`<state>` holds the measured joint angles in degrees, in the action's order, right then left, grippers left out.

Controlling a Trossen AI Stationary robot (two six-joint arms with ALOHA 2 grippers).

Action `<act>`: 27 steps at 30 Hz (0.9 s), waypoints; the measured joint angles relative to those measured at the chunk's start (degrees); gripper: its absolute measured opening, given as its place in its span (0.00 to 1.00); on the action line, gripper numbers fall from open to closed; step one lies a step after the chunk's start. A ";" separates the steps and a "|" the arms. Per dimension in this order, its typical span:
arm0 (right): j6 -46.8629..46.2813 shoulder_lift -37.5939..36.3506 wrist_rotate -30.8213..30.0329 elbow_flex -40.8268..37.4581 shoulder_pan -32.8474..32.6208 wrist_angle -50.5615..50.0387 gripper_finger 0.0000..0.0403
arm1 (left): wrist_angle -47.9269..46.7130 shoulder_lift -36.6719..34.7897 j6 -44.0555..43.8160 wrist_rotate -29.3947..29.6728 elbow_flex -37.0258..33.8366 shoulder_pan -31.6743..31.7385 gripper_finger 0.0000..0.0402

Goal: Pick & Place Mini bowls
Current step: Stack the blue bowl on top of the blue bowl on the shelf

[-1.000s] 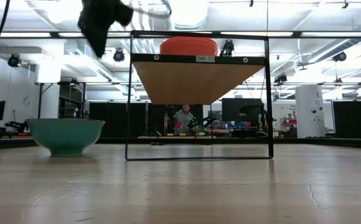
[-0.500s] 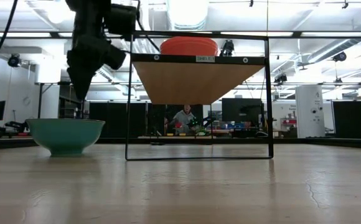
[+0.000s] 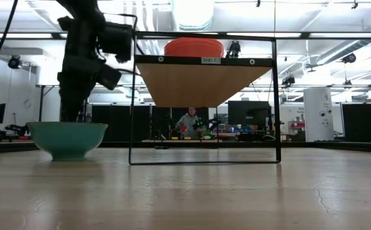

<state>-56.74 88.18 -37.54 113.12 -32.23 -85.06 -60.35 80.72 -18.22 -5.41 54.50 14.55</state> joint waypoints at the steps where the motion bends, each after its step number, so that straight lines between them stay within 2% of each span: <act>1: -0.03 0.00 -0.02 0.00 0.00 0.00 0.02 | 0.39 -0.10 0.04 -0.02 -0.63 0.00 0.32; 6: -0.27 -0.04 -0.15 0.00 0.02 0.02 0.02 | 2.24 -0.15 1.27 -0.38 -3.38 0.00 0.32; 15: -0.17 -0.05 -0.17 0.00 1.62 0.04 0.02 | 6.22 -0.15 1.51 -5.66 -6.08 0.02 0.30; 18: -0.03 -0.04 -0.17 0.00 2.04 0.04 0.02 | 6.43 -0.15 1.62 -5.55 -6.08 0.02 0.24; 23: 0.21 -0.04 -0.16 0.00 2.29 0.04 0.02 | 7.02 -0.15 1.66 -4.11 -6.03 0.02 0.05; 27: 0.19 -0.04 -0.15 0.00 2.29 0.04 0.02 | 7.62 -0.26 2.87 -4.48 -5.95 0.28 0.03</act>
<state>-56.54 88.14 -37.69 113.12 -29.93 -85.01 -52.73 80.47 -15.35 -9.89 48.56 14.83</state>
